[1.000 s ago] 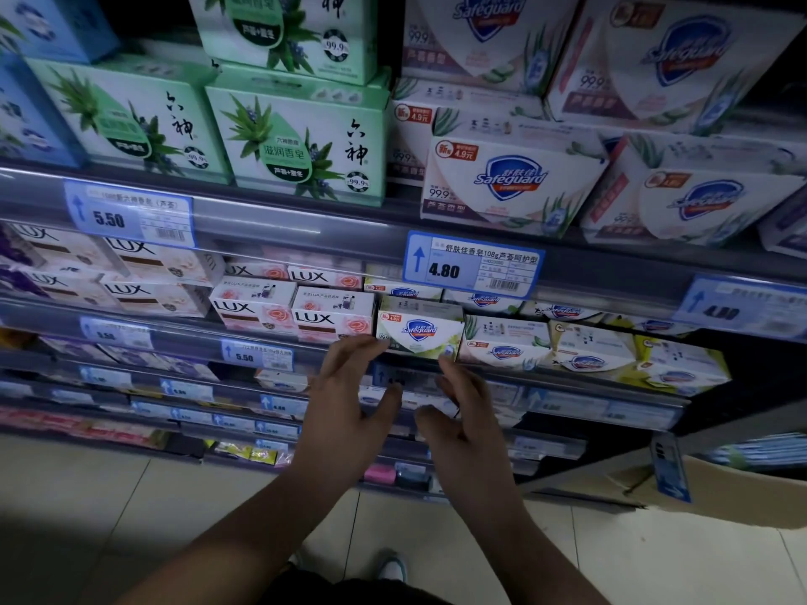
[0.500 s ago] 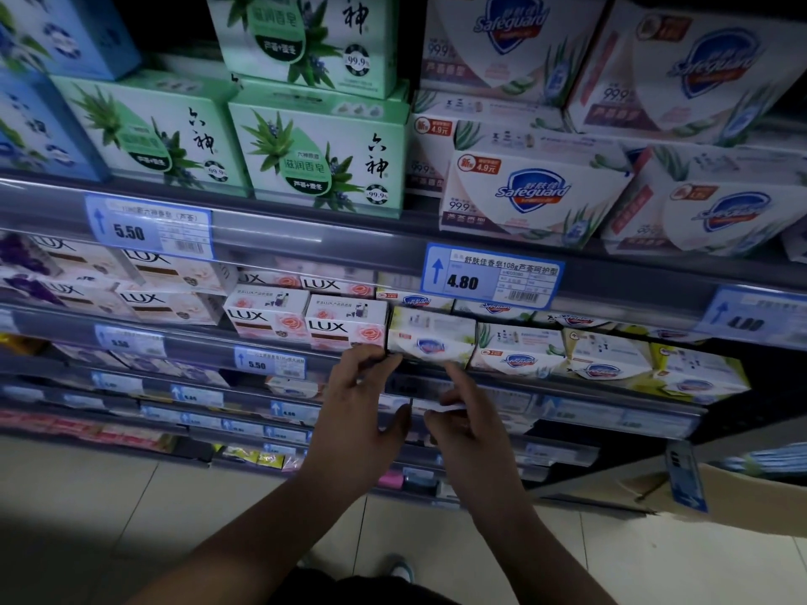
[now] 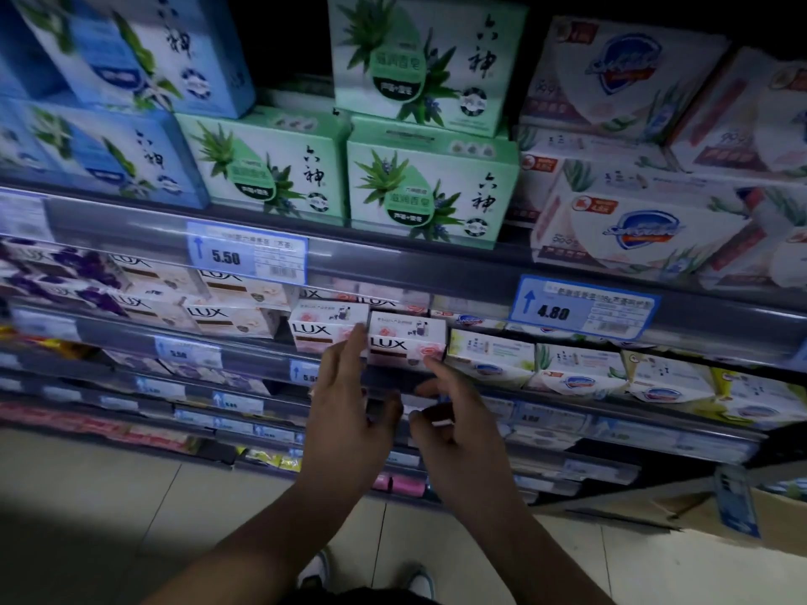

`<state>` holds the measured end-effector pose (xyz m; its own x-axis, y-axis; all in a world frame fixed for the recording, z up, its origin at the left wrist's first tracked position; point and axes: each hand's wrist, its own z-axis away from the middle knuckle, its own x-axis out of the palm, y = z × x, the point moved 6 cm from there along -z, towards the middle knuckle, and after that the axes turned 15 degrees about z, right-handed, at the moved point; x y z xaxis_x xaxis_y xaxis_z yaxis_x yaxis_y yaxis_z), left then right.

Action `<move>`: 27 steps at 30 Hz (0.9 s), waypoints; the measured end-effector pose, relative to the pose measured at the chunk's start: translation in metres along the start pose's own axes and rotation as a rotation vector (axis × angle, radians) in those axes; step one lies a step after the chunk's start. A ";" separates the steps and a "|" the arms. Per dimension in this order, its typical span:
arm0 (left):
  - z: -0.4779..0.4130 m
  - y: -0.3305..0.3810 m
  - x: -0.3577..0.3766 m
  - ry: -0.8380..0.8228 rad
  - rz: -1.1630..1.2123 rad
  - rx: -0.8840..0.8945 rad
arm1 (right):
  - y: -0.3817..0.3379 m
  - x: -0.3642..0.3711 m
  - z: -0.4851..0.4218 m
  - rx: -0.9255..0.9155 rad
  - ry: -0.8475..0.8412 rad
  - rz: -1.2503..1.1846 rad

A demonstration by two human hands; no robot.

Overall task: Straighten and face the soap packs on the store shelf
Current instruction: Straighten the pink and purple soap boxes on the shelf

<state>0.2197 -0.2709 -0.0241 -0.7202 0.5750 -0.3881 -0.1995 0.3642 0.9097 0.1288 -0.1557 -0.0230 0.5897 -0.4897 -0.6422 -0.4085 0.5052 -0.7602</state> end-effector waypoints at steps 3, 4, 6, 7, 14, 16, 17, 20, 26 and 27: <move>-0.001 0.000 -0.004 -0.021 -0.026 0.022 | 0.000 0.001 0.000 0.020 0.034 -0.009; -0.001 0.001 -0.006 -0.029 -0.017 0.032 | 0.001 0.000 0.001 0.031 0.054 -0.012; 0.001 0.002 -0.009 -0.029 0.048 0.046 | 0.003 -0.002 0.005 0.059 0.114 -0.028; 0.001 0.001 -0.011 -0.023 0.090 0.049 | 0.005 -0.003 0.007 0.073 0.147 -0.027; -0.001 -0.005 -0.017 -0.004 0.286 0.020 | 0.008 0.002 0.018 0.078 0.182 -0.057; -0.004 -0.007 -0.018 -0.011 0.290 0.022 | 0.009 0.001 0.021 0.081 0.175 -0.080; -0.005 -0.007 -0.018 -0.008 0.260 0.027 | 0.009 -0.001 0.022 0.087 0.175 -0.088; -0.007 -0.003 -0.023 0.010 0.124 0.077 | 0.007 -0.011 0.025 0.076 0.203 -0.116; -0.004 0.016 -0.033 -0.164 0.356 0.159 | 0.000 -0.036 0.027 -0.043 0.257 -0.168; -0.002 0.019 -0.030 -0.230 0.468 0.121 | 0.002 -0.038 0.027 -0.046 0.238 -0.237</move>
<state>0.2358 -0.2823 0.0052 -0.5467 0.8371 0.0200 0.1960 0.1047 0.9750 0.1240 -0.1171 0.0030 0.4948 -0.7445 -0.4482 -0.3142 0.3276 -0.8910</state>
